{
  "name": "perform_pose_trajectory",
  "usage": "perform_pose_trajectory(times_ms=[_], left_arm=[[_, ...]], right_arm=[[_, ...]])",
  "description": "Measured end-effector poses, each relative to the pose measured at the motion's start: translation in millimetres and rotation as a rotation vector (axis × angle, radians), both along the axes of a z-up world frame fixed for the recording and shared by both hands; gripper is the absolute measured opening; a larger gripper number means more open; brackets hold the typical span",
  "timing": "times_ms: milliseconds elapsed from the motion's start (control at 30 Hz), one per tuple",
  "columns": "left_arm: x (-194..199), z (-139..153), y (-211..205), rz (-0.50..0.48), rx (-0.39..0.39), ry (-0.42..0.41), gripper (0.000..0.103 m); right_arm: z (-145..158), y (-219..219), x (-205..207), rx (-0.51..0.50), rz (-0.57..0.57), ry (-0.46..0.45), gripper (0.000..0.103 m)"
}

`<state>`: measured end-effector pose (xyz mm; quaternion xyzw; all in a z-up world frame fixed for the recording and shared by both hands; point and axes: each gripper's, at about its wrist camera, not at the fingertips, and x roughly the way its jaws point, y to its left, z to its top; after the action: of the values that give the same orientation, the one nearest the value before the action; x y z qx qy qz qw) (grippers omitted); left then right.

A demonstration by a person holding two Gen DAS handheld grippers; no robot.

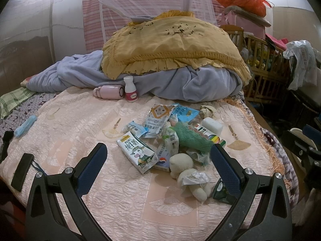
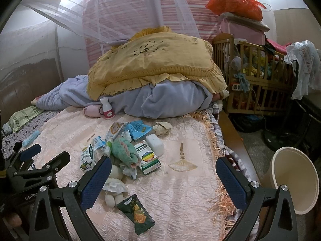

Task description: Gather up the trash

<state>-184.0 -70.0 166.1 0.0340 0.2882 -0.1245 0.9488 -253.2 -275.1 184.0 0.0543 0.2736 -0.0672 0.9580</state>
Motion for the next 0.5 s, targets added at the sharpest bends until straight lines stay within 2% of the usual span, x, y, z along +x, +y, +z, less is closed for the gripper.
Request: perform_pose_trajectory(times_ms=[500], left_arm=[[-1.0,-4.5,-3.6,0.0,0.007,0.01,0.102]], right_arm=[[-2.4,-1.4,1.6,-0.002,0.002,0.007,0.103]])
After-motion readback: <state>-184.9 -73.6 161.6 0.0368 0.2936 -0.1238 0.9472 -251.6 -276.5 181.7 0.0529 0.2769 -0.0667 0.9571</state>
